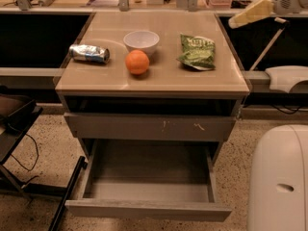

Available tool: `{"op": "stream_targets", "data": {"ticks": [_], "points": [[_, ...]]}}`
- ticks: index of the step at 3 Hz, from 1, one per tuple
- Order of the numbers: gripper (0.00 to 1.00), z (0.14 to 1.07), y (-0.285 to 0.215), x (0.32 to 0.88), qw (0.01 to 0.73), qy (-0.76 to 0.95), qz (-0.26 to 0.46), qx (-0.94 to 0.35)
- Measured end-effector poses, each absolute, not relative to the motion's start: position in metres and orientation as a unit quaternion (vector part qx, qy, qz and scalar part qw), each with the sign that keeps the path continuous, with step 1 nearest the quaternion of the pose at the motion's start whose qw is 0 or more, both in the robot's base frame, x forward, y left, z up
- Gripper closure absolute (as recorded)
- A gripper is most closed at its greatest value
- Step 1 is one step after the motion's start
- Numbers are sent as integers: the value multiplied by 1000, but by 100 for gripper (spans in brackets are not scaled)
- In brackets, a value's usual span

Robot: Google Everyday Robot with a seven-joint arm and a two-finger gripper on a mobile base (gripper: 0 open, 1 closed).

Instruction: Place green jalapeno chip bag into middle drawer

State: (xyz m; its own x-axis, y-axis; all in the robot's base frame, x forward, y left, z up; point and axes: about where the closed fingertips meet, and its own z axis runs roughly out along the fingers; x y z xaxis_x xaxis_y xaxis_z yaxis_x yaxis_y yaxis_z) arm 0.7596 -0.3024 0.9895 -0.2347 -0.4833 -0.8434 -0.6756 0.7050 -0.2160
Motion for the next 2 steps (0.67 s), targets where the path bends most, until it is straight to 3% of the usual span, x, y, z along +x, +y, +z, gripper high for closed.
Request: {"op": "stream_targets", "data": {"ticks": [2], "points": [[0,962,-254,778,486,746,111,-442]]}}
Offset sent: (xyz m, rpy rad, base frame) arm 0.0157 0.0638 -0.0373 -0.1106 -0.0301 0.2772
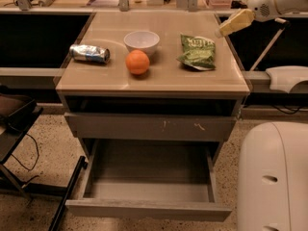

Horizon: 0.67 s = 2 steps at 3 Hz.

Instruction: Place green jalapeno chip bag into middle drawer

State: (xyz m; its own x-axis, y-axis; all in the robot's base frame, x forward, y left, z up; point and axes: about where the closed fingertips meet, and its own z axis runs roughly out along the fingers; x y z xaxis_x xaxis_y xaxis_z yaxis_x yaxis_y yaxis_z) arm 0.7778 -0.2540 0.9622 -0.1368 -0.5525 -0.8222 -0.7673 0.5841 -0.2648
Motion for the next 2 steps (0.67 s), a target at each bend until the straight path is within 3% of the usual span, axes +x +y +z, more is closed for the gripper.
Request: {"op": "stream_targets", "data": {"ticks": [2], "points": [[0,946,-235,775,468,732,122,-479]]}}
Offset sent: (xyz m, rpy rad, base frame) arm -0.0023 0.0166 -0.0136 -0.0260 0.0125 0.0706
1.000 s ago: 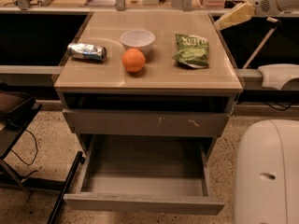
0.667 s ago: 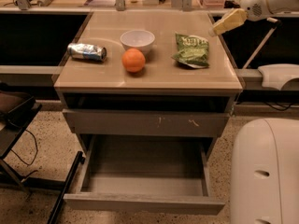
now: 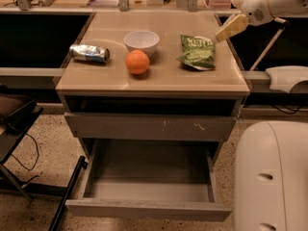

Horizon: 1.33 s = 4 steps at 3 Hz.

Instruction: Place green jalapeno chip bag into middle drawer

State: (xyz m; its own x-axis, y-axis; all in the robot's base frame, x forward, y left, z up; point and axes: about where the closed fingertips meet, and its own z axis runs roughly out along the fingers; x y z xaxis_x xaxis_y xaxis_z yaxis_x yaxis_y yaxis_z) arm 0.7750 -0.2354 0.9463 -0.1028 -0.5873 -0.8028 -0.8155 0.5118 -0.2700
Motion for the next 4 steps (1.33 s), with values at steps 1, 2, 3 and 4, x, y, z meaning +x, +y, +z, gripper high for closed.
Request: {"op": "stream_targets", "data": {"ticks": [1,2,3,4], "points": [[0,944,-236,780,461,737,103,-484],[0,904,-221,795,425,744,94,-507],[0,863,-198,805,394,746,110,-525],[0,834,-185,804,371,746,128,-537]]}}
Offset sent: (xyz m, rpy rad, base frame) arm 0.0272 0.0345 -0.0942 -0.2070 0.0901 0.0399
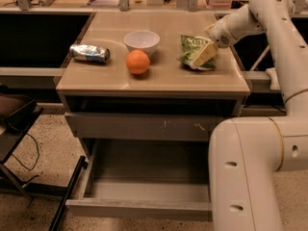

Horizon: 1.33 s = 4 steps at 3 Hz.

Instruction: Place green jalapeno chip bag into middle drawer

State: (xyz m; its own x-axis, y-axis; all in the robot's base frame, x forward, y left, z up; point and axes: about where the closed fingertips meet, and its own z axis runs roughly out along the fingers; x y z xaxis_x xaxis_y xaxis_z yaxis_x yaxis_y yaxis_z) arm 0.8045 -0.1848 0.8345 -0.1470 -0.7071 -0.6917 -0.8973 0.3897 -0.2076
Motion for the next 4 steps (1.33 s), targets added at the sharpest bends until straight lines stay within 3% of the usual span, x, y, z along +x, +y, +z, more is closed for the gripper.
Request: {"op": "stream_targets", "data": {"ticks": [1,2,4], "points": [[0,834,-184,805,371,746,128,-538],[19,834,-184,805,371,746,129,-538],[65,834,-184,805,371,746,129,-538]]}}
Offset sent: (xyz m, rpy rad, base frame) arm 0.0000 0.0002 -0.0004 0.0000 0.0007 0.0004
